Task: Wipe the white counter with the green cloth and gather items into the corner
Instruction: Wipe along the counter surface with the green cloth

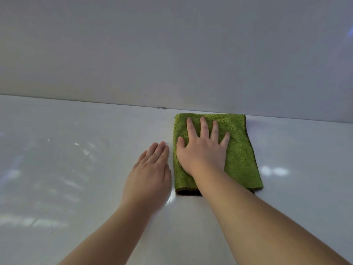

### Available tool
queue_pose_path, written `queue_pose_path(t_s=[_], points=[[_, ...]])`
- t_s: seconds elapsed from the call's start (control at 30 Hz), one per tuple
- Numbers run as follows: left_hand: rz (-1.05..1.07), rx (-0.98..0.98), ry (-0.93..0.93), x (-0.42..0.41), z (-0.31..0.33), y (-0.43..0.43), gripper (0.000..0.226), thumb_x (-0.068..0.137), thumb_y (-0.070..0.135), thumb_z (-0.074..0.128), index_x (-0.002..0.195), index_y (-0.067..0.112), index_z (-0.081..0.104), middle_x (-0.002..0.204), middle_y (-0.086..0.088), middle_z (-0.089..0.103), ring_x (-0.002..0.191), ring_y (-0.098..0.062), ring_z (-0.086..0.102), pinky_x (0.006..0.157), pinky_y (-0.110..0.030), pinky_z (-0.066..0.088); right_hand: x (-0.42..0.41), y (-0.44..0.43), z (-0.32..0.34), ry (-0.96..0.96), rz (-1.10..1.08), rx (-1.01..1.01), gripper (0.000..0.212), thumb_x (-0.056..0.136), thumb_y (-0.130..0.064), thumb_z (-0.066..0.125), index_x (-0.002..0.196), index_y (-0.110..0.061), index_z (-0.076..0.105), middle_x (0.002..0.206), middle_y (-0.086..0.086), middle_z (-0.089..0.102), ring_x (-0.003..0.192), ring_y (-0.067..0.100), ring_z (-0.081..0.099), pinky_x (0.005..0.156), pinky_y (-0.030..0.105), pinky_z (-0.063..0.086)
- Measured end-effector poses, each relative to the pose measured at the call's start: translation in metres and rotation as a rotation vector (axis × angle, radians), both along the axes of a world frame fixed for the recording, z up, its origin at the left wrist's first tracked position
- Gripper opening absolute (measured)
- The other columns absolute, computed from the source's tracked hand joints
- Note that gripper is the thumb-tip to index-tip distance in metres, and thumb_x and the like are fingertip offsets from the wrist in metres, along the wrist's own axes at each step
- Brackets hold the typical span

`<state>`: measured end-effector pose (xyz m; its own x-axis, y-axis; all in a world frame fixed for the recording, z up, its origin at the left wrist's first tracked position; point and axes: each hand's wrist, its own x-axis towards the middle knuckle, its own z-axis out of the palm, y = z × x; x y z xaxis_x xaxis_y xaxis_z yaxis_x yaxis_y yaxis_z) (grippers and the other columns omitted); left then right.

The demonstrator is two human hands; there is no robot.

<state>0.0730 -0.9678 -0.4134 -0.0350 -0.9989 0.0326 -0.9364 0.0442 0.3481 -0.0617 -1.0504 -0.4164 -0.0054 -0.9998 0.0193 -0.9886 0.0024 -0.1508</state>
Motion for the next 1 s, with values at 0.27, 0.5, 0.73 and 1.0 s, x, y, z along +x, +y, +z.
queue_pose_path(t_s=[0.27,0.5,0.73,1.0], points=[[0.007,0.021,0.012,-0.001,0.001,-0.002,0.066,0.095,0.036,0.011,0.159,0.025,0.021,0.165,0.012,0.014,0.151,-0.001,0.001,0.119,-0.018,-0.006,0.001,-0.018,0.003,0.000,0.016,0.025,0.068,0.088,-0.062,0.005,0.152,-0.041,-0.002,0.164,0.000,-0.003,0.148,0.034,-0.009,0.111,0.063,-0.010],[0.000,0.028,0.023,0.001,-0.001,-0.002,0.060,0.100,0.032,0.018,0.158,0.022,0.026,0.165,0.011,0.018,0.152,-0.004,0.006,0.123,-0.023,0.001,-0.024,-0.016,0.021,-0.188,0.162,0.154,0.062,0.096,-0.053,0.027,0.153,-0.039,0.009,0.164,-0.004,-0.005,0.149,0.025,-0.013,0.117,0.052,-0.012],[0.134,-0.053,0.224,-0.003,0.021,-0.012,0.052,0.102,0.010,0.037,0.153,0.014,0.039,0.163,0.007,0.026,0.150,-0.003,0.009,0.119,-0.022,0.007,-0.094,0.017,0.040,-0.366,0.146,0.006,0.049,0.098,-0.020,0.043,0.147,-0.025,0.038,0.158,0.001,0.025,0.146,0.021,0.018,0.119,0.038,0.018],[-0.125,-0.043,-0.104,-0.114,0.034,-0.054,0.056,0.105,0.036,0.022,0.160,0.028,0.015,0.168,0.003,-0.003,0.153,-0.023,-0.013,0.123,-0.040,-0.007,-0.168,0.034,0.024,-0.352,0.043,-0.022,0.050,0.096,-0.009,0.038,0.144,-0.019,0.044,0.155,0.001,0.034,0.142,0.019,0.027,0.113,0.035,0.028]])
